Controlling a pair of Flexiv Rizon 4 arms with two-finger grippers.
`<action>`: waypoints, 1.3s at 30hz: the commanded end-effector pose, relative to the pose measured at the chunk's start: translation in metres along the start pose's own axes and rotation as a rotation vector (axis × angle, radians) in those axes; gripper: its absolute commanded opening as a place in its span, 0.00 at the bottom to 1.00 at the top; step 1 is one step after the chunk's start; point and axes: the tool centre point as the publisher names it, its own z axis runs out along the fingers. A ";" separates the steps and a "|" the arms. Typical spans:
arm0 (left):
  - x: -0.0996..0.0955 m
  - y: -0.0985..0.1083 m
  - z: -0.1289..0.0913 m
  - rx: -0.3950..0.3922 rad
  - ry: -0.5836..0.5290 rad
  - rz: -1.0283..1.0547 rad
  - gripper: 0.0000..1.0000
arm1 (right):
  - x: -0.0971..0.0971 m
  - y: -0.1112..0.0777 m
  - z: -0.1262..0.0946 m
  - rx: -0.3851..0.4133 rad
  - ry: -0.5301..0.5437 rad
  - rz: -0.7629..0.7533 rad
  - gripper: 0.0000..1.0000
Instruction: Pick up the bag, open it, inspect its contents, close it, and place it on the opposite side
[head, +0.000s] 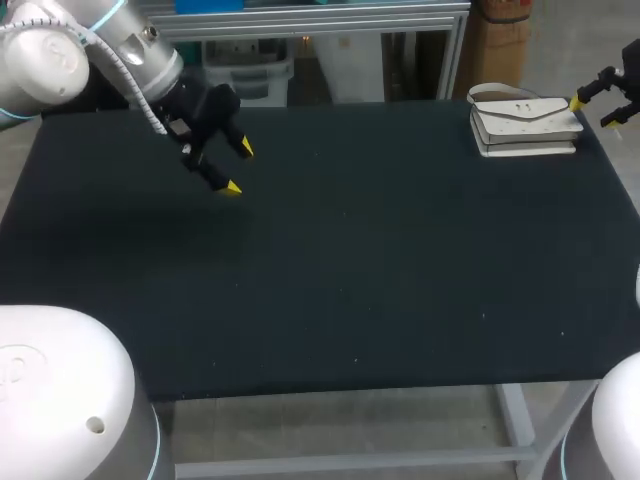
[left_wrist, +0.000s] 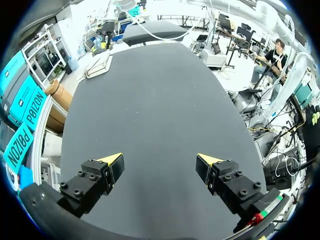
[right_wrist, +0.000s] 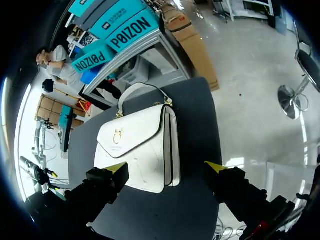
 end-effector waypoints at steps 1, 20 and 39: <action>0.008 0.010 0.007 0.028 -0.059 -0.019 1.00 | -0.009 0.019 0.009 0.307 0.109 0.003 1.00; 0.004 0.015 0.013 0.034 -0.065 -0.072 1.00 | -0.001 0.035 0.034 0.328 0.179 0.028 0.76; 0.004 0.015 0.013 0.034 -0.065 -0.072 1.00 | 0.022 0.027 0.052 0.383 0.276 0.058 0.00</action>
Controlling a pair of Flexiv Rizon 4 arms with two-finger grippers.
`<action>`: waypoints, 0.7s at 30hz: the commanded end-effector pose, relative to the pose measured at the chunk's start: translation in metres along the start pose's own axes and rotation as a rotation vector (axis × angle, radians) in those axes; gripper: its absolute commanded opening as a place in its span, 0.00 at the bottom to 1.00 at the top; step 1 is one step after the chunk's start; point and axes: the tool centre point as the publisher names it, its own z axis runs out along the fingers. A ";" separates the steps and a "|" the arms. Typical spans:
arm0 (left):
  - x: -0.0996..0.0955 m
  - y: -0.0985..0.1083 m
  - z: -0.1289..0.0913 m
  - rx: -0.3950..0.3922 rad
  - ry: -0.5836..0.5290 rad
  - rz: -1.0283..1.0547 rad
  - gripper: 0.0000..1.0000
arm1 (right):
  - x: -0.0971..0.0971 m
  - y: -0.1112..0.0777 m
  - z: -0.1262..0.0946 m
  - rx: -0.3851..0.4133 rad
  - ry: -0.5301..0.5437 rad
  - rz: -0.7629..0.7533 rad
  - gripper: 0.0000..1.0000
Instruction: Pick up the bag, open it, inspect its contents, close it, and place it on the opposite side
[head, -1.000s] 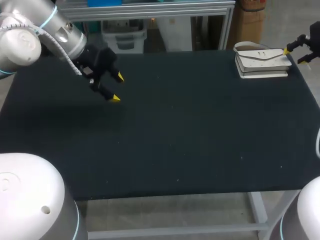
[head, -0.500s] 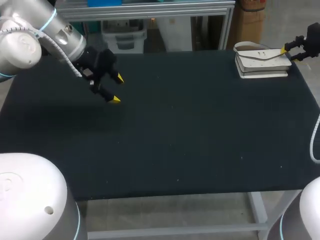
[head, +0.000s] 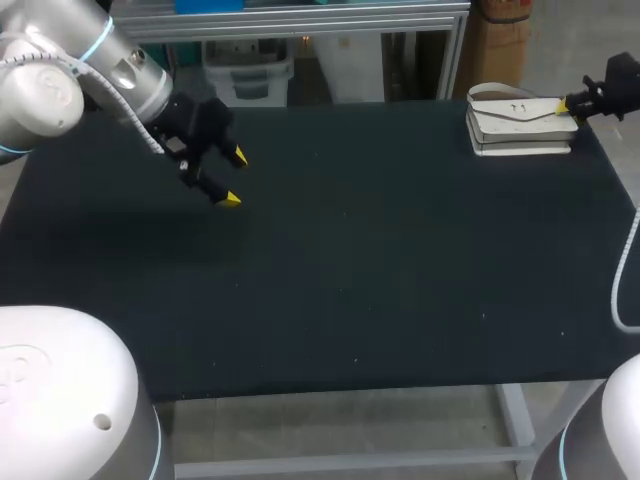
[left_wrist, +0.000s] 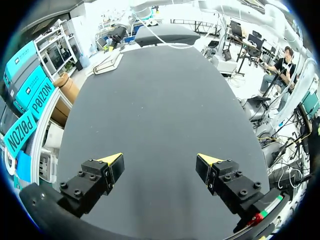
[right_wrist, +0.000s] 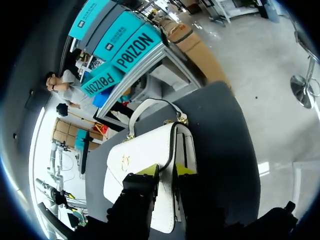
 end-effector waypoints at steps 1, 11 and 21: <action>0.000 0.000 0.001 0.002 -0.002 0.000 1.00 | -0.002 0.003 0.003 0.549 0.078 0.003 0.00; 0.000 0.000 0.001 0.002 -0.002 0.000 1.00 | 0.027 -0.031 -0.002 0.577 0.185 0.025 0.00; 0.000 0.000 0.001 0.002 -0.002 0.000 1.00 | 0.065 -0.077 0.004 0.631 0.280 0.013 0.00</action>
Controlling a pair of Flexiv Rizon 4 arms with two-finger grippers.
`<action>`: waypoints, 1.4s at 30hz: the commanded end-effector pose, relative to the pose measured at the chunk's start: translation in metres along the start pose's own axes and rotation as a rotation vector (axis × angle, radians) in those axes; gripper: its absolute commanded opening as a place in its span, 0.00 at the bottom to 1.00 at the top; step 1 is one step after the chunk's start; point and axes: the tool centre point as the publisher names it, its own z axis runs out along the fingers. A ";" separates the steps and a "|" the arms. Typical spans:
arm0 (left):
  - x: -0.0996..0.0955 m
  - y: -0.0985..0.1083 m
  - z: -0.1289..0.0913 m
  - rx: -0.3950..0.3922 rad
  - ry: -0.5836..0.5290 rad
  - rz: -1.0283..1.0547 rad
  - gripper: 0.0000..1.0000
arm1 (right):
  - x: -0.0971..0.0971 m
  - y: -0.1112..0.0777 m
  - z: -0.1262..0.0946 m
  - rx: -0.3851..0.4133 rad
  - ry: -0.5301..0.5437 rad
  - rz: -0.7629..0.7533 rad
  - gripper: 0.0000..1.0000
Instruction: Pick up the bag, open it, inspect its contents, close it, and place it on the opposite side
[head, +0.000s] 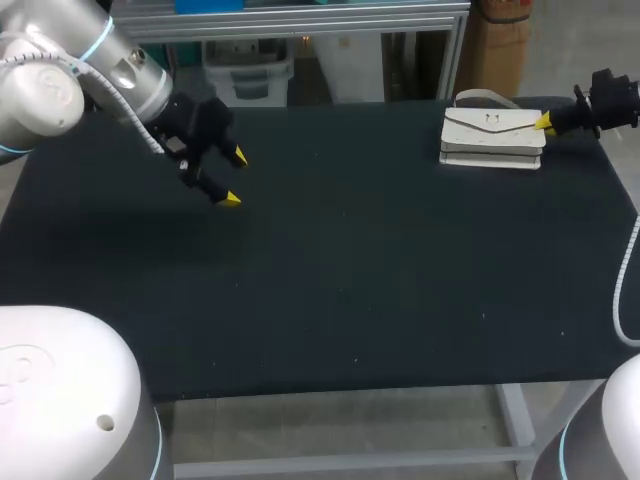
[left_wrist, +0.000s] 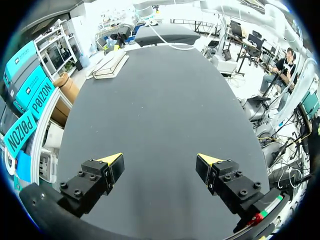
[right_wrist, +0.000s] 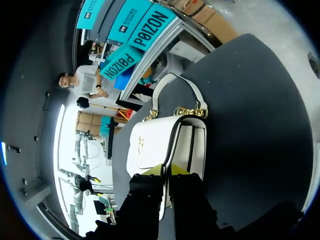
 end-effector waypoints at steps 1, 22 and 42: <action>0.000 0.000 0.001 0.002 -0.002 0.000 1.00 | 0.006 -0.006 0.006 0.469 0.040 -0.010 0.00; 0.000 0.000 0.001 0.002 -0.002 0.000 1.00 | 0.076 -0.116 0.062 0.702 0.152 -0.084 0.00; 0.000 0.000 0.001 0.002 -0.002 0.000 1.00 | 0.082 -0.139 0.064 0.684 0.152 -0.023 0.00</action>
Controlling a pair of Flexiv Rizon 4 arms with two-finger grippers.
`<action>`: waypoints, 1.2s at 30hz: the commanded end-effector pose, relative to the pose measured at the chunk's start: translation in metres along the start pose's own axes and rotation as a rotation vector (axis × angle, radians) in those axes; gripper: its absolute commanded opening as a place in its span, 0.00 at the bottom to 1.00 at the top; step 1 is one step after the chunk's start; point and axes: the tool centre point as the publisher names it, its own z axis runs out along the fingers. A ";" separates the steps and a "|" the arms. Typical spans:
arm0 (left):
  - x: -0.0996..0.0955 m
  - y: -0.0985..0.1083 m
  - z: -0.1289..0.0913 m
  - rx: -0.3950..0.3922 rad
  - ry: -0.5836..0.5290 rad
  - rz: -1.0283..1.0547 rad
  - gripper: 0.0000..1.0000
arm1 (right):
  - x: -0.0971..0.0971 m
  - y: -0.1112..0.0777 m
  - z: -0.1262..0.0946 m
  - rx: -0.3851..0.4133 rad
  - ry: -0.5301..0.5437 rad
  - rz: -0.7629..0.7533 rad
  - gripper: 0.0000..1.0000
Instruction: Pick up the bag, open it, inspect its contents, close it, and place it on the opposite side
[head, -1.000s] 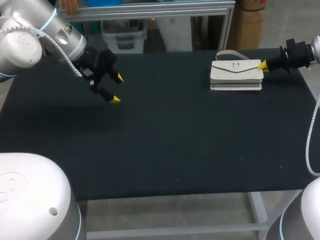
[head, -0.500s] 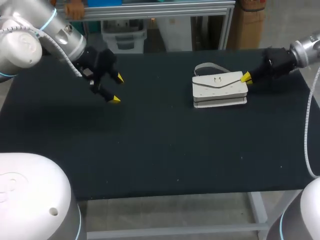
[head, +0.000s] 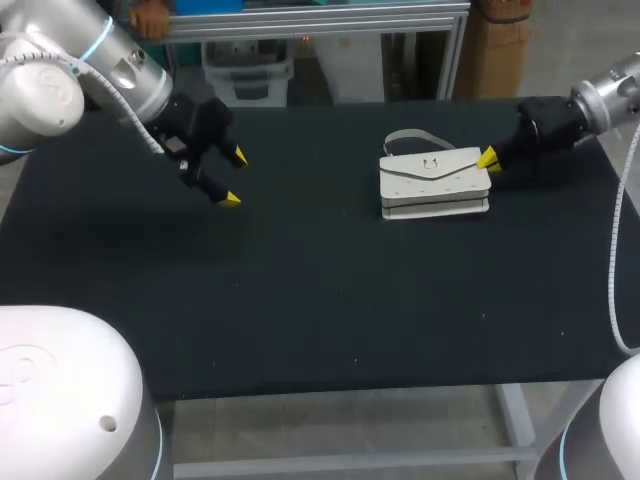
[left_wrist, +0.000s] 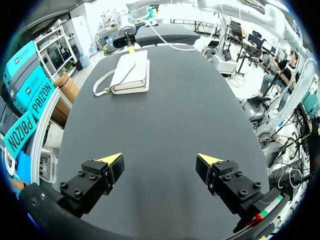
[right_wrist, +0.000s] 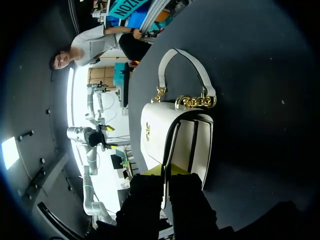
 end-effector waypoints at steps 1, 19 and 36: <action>0.000 0.000 0.001 0.001 -0.002 0.000 1.00 | -0.002 0.006 -0.004 0.205 0.007 0.000 0.00; 0.000 0.000 0.001 0.001 -0.002 0.000 1.00 | 0.034 -0.066 0.107 0.335 0.125 -0.080 0.00; 0.000 0.000 0.001 0.001 -0.002 0.000 1.00 | 0.055 -0.104 0.155 0.230 0.070 -0.069 0.00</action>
